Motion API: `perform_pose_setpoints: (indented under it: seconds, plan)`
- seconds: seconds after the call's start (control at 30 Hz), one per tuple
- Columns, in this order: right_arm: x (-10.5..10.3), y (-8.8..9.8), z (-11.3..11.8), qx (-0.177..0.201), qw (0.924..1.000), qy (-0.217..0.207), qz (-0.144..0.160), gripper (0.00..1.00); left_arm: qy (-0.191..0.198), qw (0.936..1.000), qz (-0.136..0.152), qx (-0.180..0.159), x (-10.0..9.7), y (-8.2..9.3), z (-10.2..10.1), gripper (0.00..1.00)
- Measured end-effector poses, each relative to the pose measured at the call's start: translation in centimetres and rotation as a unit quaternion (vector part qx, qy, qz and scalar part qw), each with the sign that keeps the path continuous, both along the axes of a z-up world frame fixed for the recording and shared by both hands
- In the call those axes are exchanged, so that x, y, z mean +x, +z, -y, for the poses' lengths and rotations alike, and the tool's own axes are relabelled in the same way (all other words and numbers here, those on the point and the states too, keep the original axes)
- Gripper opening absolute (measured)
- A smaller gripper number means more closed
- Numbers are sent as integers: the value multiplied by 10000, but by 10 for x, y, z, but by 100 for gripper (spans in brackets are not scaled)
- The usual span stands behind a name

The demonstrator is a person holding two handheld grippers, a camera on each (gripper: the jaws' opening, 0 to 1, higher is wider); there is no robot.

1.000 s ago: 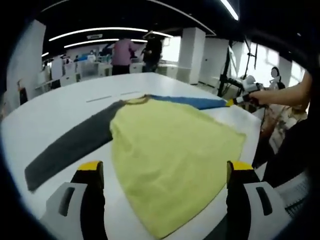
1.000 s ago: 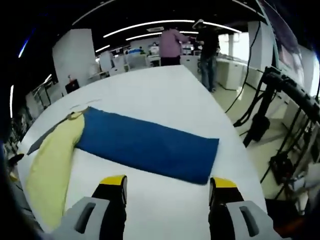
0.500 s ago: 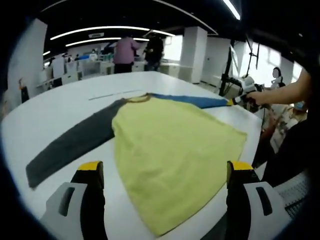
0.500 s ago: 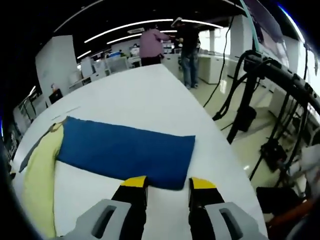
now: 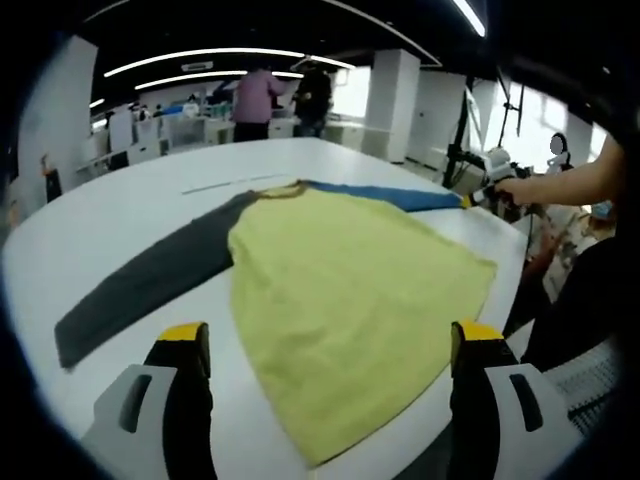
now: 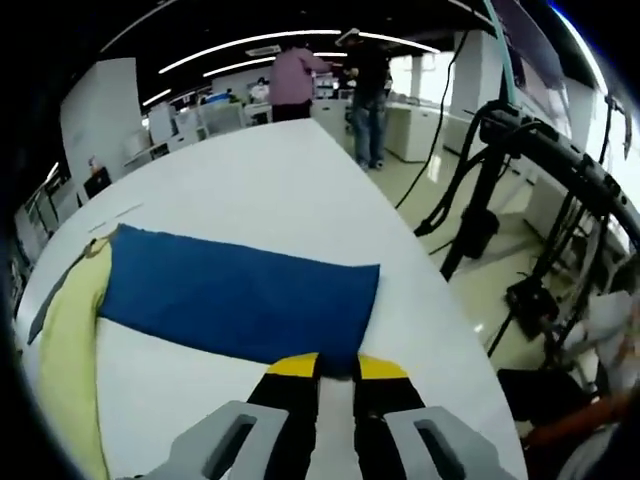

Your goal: Fold the garment on the visible template until the final outline fits inside the template.

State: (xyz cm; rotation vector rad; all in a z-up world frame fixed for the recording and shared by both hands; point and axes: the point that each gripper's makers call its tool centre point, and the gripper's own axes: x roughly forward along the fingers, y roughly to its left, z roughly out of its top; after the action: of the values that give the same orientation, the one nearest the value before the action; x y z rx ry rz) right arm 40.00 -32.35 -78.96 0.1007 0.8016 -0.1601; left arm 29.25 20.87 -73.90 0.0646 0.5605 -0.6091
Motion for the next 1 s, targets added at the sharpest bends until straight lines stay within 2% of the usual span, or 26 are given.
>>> perform_pose_setpoints:
  seconds: [0.27, 0.37, 0.53, 0.77, 0.87, 1.0]
  plan:
    - [0, -1, 5, 131, 9997, -190, 37, 3, -71, 9999, 99, 4, 1, 3, 4, 99]
    - [3, 0, 0, -35, 10000, 7, -22, 0, -62, 9999, 88, 20, 1, 3, 4, 99]
    - [6, -1, 0, 45, 10000, -61, 27, 0, -73, 9999, 78, 29, 1, 2, 5, 99]
    - [8, 6, -7, 144, 9995, -45, 272, 0, -94, 9999, 79, 54, 3, 2, 7, 99]
    - [14, 18, -10, 280, 9978, -118, 590, 0, -96, 9999, 101, 36, 3, 4, 7, 99]
    - [16, 29, -21, 294, 9971, -15, 705, 0, -90, 9999, 101, 33, 3, 5, 5, 99]
